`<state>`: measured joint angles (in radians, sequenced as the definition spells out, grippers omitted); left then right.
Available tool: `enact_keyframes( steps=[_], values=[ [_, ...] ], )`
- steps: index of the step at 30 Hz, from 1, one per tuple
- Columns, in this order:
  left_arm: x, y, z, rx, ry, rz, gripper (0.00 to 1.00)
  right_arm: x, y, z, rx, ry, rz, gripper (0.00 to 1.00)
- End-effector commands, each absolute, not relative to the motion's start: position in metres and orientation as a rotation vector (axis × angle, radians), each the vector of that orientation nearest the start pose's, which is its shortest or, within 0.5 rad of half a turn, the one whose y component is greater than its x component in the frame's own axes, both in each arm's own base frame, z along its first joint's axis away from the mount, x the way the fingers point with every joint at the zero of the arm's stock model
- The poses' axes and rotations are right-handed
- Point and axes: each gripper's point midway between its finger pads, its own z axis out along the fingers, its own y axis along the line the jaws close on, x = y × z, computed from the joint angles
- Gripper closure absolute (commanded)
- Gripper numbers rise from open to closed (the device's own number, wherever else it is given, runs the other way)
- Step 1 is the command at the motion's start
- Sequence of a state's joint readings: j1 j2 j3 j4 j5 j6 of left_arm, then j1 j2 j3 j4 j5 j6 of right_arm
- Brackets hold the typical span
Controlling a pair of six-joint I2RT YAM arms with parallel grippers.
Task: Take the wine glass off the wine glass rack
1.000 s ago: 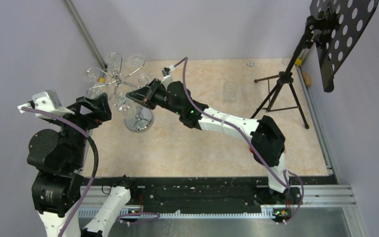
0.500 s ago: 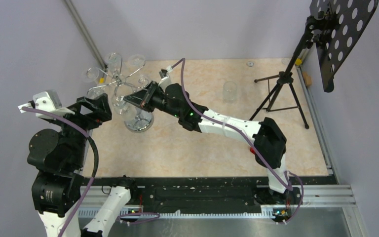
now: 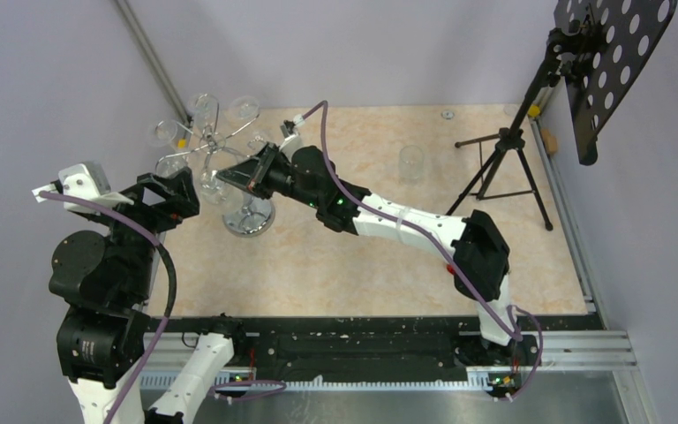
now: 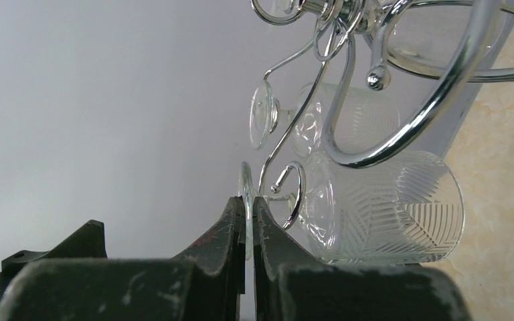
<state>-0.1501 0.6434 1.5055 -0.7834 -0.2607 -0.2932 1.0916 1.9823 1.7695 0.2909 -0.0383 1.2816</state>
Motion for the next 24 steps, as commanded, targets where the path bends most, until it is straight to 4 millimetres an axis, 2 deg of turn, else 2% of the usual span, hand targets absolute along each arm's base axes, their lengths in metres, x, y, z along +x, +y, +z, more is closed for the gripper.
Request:
enact_keyframes(
  steps=[1,9,24],
  values=[
    [0.171,0.011,0.489,-0.323,1.423,-0.153,0.05,0.222,0.582,0.429,0.093,1.685,2.039,1.0],
    [0.172,0.011,0.487,-0.324,1.426,-0.153,0.05,0.225,0.594,0.427,0.123,1.691,2.085,1.0],
    [0.171,0.012,0.486,-0.324,1.428,-0.151,0.05,0.261,0.579,0.432,0.272,1.576,1.918,1.0]
  ],
)
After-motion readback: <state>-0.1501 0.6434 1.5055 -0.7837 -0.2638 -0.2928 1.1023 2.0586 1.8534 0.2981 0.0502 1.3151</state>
